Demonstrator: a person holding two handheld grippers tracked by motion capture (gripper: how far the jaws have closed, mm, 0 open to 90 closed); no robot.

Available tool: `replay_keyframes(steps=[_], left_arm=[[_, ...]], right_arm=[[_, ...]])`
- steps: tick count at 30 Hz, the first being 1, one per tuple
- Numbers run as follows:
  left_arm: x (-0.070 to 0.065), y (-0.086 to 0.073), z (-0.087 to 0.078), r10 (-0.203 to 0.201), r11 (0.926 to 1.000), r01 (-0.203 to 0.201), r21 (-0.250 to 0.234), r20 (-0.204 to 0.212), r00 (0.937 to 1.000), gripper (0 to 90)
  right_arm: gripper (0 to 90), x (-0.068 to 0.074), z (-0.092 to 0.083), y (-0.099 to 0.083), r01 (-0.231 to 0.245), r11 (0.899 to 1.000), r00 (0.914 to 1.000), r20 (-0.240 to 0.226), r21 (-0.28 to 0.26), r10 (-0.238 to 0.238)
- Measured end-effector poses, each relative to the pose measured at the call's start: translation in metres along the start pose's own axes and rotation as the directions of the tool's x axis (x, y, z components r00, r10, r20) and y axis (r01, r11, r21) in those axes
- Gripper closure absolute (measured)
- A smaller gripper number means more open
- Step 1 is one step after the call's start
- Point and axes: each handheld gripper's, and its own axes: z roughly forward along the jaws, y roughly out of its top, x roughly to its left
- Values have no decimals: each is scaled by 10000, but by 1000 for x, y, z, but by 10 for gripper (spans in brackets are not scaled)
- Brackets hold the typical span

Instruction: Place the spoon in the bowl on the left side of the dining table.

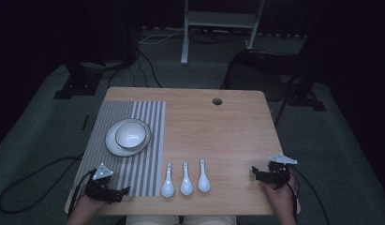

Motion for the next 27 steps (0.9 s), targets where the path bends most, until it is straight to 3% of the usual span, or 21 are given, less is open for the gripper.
replay_keyframes(steps=[8, 27], left_arm=[[-9, 7, 6, 197, 9996, -195, 185, -125, 9997, 0], [-29, 35, 21, 602, 9980, -610, 187, 398, 9974, 13]], right_arm=[[120, 0, 0, 0, -1, 10000, 10000, 0, -1, 1], [120, 0, 0, 0, -8, 10000, 10000, -2, 0, 8]])
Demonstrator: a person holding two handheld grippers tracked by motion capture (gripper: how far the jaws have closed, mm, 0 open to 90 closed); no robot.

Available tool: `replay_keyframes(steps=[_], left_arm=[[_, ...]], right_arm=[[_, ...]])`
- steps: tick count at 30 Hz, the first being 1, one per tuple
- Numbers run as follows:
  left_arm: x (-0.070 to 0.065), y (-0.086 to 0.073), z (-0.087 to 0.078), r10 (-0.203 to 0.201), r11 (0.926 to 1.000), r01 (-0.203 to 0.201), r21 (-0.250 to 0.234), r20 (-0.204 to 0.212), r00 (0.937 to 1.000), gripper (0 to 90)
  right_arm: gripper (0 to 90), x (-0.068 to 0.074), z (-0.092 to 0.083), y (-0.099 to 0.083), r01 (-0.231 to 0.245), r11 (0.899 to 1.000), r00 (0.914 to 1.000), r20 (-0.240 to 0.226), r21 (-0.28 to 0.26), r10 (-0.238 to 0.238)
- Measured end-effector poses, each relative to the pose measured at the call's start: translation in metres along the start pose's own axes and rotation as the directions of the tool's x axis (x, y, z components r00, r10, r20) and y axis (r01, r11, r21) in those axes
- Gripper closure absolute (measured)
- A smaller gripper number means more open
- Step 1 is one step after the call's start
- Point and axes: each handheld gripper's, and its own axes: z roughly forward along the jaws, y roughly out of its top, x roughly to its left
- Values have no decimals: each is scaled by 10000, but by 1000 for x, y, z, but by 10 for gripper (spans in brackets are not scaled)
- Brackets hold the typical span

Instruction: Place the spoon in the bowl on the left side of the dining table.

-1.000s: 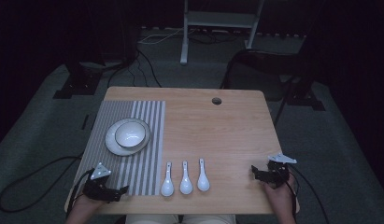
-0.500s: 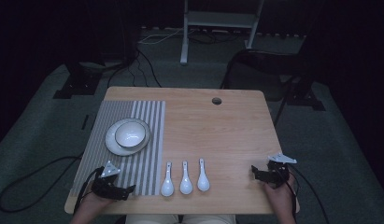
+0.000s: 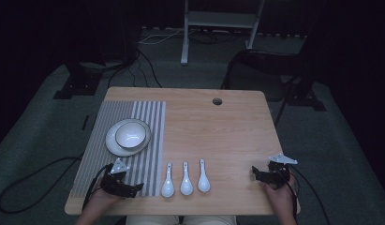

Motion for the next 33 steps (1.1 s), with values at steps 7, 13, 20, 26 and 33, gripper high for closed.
replay_keyframes(steps=[7, 13, 20, 26, 33], left_arm=[[-8, 14, 4, 190, 9998, -188, -72, 305, 9994, 14], [-15, 24, 8, 417, 9991, -414, -72, 492, 9979, 14], [-25, 38, 16, 662, 9978, -659, -62, 651, 9957, 14], [-32, 48, 22, 840, 9965, -840, -35, 905, 9924, 14], [-41, 59, 29, 968, 9953, -971, -23, 1026, 9900, 14]], right_arm=[[120, 0, 0, 0, 0, 10000, 10000, 0, 2, 0], [120, 0, 0, 0, 4, 10000, 10000, 0, -1, -4], [120, 0, 0, 0, -2, 10000, 10000, -3, -5, 2], [120, 0, 0, 0, 13, 10000, 10000, -1, -7, -13], [120, 0, 0, 0, 11, 10000, 10000, -1, -6, -11]])
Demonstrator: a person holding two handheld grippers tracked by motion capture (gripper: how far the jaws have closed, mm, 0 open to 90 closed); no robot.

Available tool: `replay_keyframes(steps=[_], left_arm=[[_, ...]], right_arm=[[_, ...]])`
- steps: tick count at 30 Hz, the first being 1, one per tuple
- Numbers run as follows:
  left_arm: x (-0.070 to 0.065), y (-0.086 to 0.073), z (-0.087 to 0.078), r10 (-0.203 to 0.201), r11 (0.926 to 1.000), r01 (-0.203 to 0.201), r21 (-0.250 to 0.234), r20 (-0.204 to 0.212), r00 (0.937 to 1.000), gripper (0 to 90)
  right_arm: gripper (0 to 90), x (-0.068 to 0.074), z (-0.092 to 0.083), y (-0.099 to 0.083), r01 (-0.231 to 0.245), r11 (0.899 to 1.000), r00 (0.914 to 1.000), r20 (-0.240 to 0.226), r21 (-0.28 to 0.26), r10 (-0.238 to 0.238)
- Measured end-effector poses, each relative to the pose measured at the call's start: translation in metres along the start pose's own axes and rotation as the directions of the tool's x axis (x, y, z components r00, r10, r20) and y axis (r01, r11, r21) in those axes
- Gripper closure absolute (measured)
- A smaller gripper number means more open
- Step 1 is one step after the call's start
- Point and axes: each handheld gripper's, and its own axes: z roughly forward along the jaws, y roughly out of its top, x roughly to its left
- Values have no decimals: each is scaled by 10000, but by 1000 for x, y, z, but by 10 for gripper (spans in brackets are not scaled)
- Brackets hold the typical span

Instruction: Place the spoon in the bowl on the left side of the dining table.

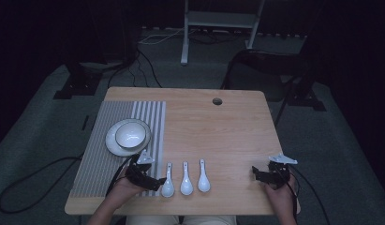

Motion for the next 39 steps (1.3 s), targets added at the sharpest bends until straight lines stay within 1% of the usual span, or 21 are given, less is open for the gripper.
replay_keyframes(steps=[4, 9, 10, 14, 15, 17, 21, 22, 28, 29, 30, 32, 33, 34, 36, 38, 39], left_arm=[[-5, 6, 5, 187, 9998, -188, 86, 134, 9997, 14], [-11, 13, 10, 284, 9995, -287, 89, 300, 9991, 14], [-12, 14, 11, 310, 9995, -313, 88, 263, 9992, 14], [-17, 18, 16, 380, 9991, -387, 162, 438, 9983, 14], [-18, 19, 17, 417, 9989, -424, 173, 392, 9984, 14], [-20, 22, 20, 475, 9986, -486, 226, 480, 9977, 14], [-24, 27, 24, 540, 9981, -552, 261, 479, 9974, 14], [-25, 29, 25, 560, 9979, -578, 300, 571, 9968, 14], [-32, 38, 31, 642, 9975, -659, 253, 647, 9958, 14], [-33, 40, 32, 638, 9976, -653, 237, 602, 9961, 14], [-35, 42, 33, 651, 9975, -668, 235, 696, 9955, 14], [-38, 46, 35, 671, 9974, -687, 208, 692, 9953, 15], [-39, 47, 37, 686, 9973, -705, 217, 779, 9946, 15], [-41, 49, 38, 733, 9968, -753, 267, 705, 9948, 15], [-44, 53, 42, 802, 9960, -830, 321, 806, 9935, 15], [-48, 56, 45, 989, 9939, -1027, 397, 872, 9913, 15], [-50, 57, 48, 1017, 9934, -1060, 438, 906, 9907, 15]], right_arm=[[120, 0, 0, 0, 1, 10000, 10000, 0, 1, -1], [120, 0, 0, 0, -1, 10000, 10000, 0, 0, 1], [120, 0, 0, 0, 6, 10000, 10000, 2, -1, -6], [120, 0, 0, 0, 6, 10000, 10000, 1, -1, -6], [120, 0, 0, 0, 1, 10000, 10000, 0, 2, -1], [120, 0, 0, 0, 2, 10000, 10000, 1, 1, -2], [120, 0, 0, 0, 5, 10000, 10000, 1, 0, -5], [120, 0, 0, 0, 1, 10000, 10000, 0, 1, -1], [120, 0, 0, 0, 1, 10000, 10000, 0, 1, -1], [120, 0, 0, 0, 0, 10000, 10000, 0, 1, 0], [120, 0, 0, 0, 0, 10000, 10000, 1, 2, 0], [120, 0, 0, 0, 4, 10000, 10000, 1, -1, -4], [120, 0, 0, 0, 4, 10000, 10000, 2, -1, -4], [120, 0, 0, 0, 4, 10000, 10000, 1, -1, -4], [120, 0, 0, 0, -1, 10000, 10000, 0, 1, 1], [120, 0, 0, 0, 2, 10000, 10000, 2, 0, -2], [120, 0, 0, 0, -2, 10000, 10000, 0, 2, 2]])
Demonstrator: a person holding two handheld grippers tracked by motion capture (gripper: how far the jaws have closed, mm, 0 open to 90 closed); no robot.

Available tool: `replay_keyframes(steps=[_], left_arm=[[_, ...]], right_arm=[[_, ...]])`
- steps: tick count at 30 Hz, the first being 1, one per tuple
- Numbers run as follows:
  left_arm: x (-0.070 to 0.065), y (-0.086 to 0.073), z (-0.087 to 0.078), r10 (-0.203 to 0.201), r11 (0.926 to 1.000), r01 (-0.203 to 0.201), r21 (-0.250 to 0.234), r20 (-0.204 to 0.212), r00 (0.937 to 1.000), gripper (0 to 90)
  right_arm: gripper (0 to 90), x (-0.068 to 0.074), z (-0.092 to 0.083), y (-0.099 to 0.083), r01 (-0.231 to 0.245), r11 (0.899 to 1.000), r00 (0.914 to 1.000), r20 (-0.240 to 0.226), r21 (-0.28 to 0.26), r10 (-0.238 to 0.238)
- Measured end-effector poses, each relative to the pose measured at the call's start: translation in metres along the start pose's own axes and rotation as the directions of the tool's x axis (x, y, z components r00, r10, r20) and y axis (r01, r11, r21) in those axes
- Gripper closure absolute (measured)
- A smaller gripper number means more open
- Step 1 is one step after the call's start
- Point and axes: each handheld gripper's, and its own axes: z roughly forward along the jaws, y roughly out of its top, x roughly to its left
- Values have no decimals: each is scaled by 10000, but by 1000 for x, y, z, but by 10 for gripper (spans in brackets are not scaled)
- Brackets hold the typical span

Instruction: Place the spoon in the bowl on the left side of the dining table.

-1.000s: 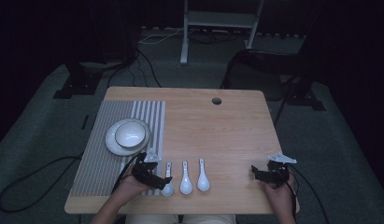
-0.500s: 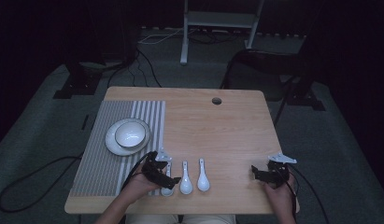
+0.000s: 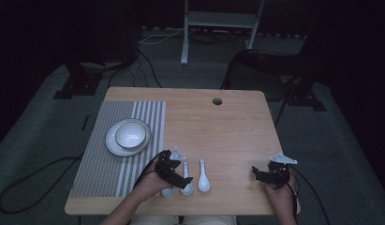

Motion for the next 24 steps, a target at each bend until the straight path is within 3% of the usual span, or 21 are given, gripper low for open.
replay_keyframes(steps=[10, 15, 21, 24], left_arm=[[-13, 19, 20, 144, 9998, -148, 127, 355, 9993, 15], [-16, 27, 29, -191, 9997, 185, 132, 485, 9986, 15], [-21, 36, 39, -229, 9990, 208, 386, 544, 9983, 15], [-22, 38, 45, -472, 9974, 449, 561, 406, 9981, 46]], right_arm=[[120, 0, 0, 0, -1, 10000, 10000, 1, -1, 1], [120, 0, 0, 0, -4, 10000, 10000, 1, 0, 4], [120, 0, 0, 0, -3, 10000, 10000, 1, 1, 3], [120, 0, 0, 0, 1, 10000, 10000, 0, -1, -1]])
